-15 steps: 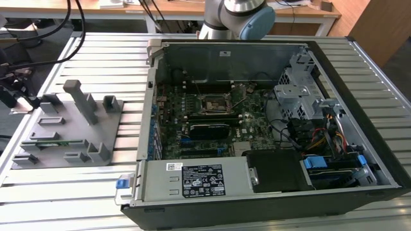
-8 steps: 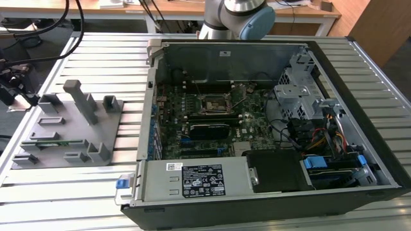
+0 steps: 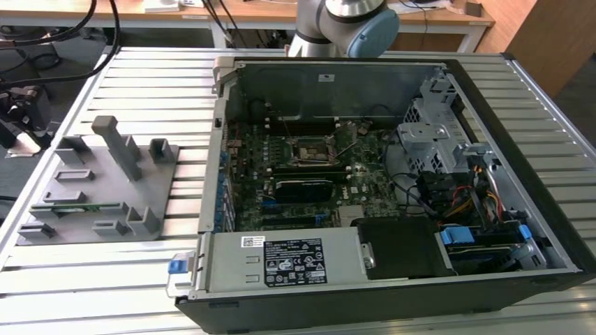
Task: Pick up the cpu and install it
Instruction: 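Pick up the cpu and move it towards the insertion slot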
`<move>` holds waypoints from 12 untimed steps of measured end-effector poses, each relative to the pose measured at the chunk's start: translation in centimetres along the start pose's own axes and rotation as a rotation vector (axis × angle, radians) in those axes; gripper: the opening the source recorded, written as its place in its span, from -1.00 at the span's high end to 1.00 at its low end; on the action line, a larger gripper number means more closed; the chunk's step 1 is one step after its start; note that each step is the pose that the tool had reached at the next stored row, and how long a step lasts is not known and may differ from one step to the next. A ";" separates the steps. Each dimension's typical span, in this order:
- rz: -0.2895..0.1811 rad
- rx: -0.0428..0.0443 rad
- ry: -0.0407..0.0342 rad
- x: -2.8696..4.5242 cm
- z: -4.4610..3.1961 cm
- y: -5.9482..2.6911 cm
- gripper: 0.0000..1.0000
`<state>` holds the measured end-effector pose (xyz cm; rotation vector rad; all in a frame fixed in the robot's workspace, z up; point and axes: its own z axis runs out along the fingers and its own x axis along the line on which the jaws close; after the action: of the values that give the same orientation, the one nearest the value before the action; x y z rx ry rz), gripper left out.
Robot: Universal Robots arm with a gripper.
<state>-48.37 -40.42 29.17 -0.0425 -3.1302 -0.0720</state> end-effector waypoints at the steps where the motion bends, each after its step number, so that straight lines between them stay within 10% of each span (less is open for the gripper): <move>1: 0.000 0.0000 0.0000 0.00 -0.13 0.01 -0.06; 12: 0.000 -0.0007 -0.0007 0.01 -1.06 0.05 -0.06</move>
<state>-48.37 -40.42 30.23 -0.0425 -3.1309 -0.0731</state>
